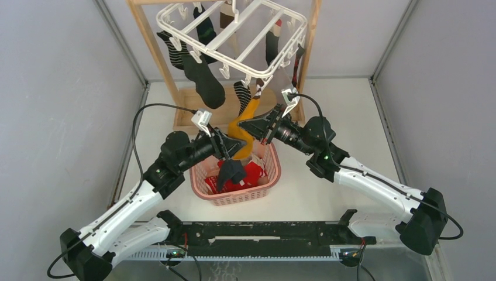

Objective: Remove the socks clipped to the hanger
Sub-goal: Remove the sock from the hanger.

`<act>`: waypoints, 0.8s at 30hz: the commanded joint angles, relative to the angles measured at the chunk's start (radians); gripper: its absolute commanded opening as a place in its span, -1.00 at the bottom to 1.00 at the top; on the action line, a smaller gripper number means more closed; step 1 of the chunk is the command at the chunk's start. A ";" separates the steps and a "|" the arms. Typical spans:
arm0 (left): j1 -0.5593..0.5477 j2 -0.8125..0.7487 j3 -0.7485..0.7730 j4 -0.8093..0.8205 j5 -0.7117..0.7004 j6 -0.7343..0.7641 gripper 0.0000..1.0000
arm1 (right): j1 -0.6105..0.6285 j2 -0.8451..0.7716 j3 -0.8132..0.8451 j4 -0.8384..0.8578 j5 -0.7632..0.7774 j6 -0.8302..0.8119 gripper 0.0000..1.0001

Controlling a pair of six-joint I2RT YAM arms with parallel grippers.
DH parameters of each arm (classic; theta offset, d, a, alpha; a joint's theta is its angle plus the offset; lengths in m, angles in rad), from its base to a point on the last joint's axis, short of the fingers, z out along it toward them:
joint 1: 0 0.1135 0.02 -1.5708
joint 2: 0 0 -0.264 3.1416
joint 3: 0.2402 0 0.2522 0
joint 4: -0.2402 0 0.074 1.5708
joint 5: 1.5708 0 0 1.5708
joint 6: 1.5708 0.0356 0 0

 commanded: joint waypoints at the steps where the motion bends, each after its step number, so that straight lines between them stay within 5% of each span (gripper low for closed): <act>1: -0.006 0.015 0.062 0.049 0.041 0.034 -0.24 | 0.012 -0.002 0.049 0.017 0.003 -0.002 -1.00; 5: -0.007 0.037 0.081 0.034 0.058 0.029 -0.53 | 0.013 0.001 0.049 0.007 0.008 -0.011 -1.00; 10: -0.006 0.037 0.085 0.024 0.037 0.034 -0.66 | 0.013 0.004 0.048 -0.026 0.030 -0.024 -0.94; 18: -0.006 0.074 0.111 -0.012 -0.032 0.052 -0.72 | 0.009 -0.030 0.049 -0.142 0.107 -0.052 -0.33; 24: -0.005 0.123 0.147 -0.017 -0.065 0.066 -0.73 | -0.010 -0.099 0.049 -0.253 0.181 -0.083 -0.04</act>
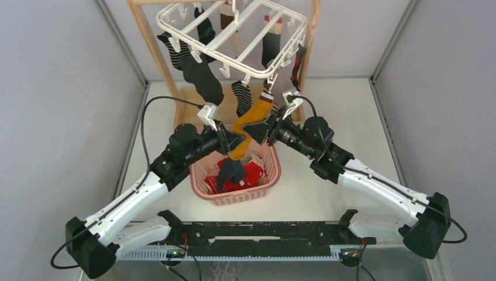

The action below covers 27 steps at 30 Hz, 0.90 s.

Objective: Remove the socks clipped to the hanger
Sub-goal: Remove the sock from the hanger.

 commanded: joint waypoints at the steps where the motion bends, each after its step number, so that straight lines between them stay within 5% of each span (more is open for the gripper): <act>1: -0.004 0.036 0.095 0.011 -0.046 0.036 -0.73 | -0.014 -0.084 0.049 -0.080 0.076 -0.043 -0.02; 13: -0.004 0.112 0.195 -0.076 -0.106 0.070 -0.73 | -0.108 -0.225 0.048 -0.285 0.252 -0.085 0.28; 17: -0.004 0.120 0.215 -0.093 -0.121 0.072 -0.73 | -0.150 -0.261 0.049 -0.339 0.301 -0.071 0.62; 27: -0.004 0.109 0.252 -0.135 -0.144 0.085 -0.73 | -0.232 -0.292 0.062 -0.416 0.350 -0.048 0.66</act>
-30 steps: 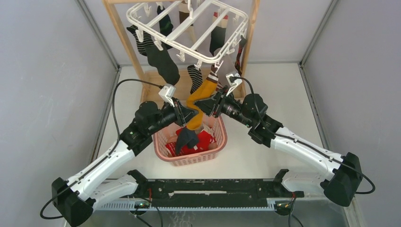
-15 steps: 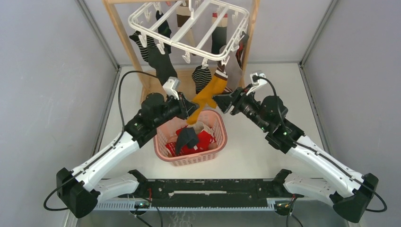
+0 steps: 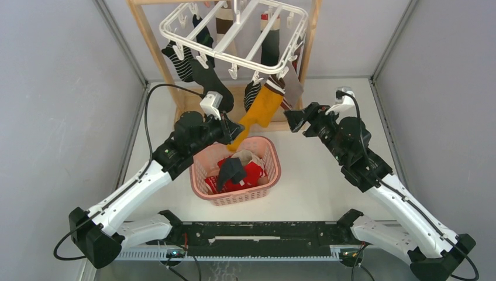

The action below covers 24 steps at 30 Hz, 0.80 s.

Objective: Remove the socks clipped to the hanger
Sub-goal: Remove the sock from the hanger.

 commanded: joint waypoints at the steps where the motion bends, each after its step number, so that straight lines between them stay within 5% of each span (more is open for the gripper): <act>1: -0.003 -0.015 0.082 -0.001 -0.021 0.030 -0.73 | -0.042 -0.024 0.044 -0.019 0.010 0.003 0.64; 13: -0.004 -0.022 0.124 -0.042 -0.026 0.037 -0.72 | -0.095 0.053 0.150 -0.013 0.001 -0.050 0.48; 18: -0.004 -0.017 0.134 -0.050 -0.026 0.036 -0.73 | -0.084 0.103 0.210 0.024 0.006 -0.076 0.16; 24: -0.003 -0.009 0.138 -0.048 -0.022 0.035 -0.73 | -0.038 0.166 0.286 0.066 0.046 -0.122 0.12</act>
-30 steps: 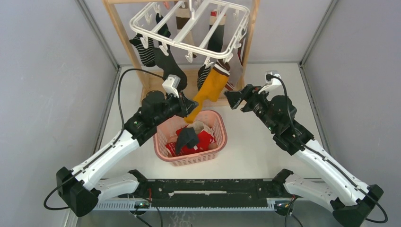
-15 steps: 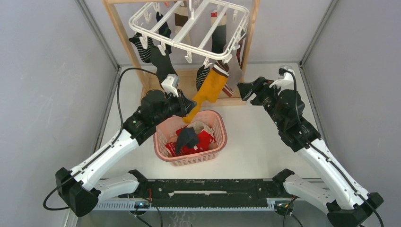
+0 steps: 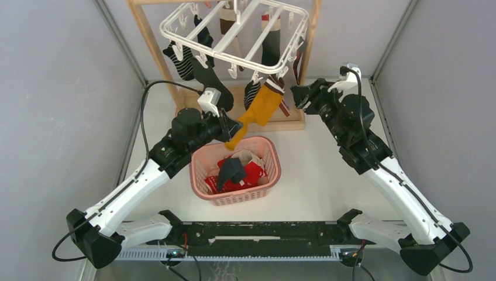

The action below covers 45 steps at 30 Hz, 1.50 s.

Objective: Remove the socks clipped to the hanger
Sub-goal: Remove the sock from the hanger.

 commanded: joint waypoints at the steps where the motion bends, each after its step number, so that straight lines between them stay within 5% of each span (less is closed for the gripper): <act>1: -0.004 -0.007 0.075 0.014 -0.006 0.019 -0.73 | 0.040 0.038 0.086 0.080 0.044 -0.074 0.13; 13: -0.004 -0.011 0.079 0.013 0.002 0.022 -0.73 | 0.088 0.136 0.107 0.266 0.122 -0.213 0.19; 45: -0.003 -0.020 0.058 0.016 0.018 0.021 -0.72 | 0.108 0.204 0.041 0.477 0.117 -0.254 0.34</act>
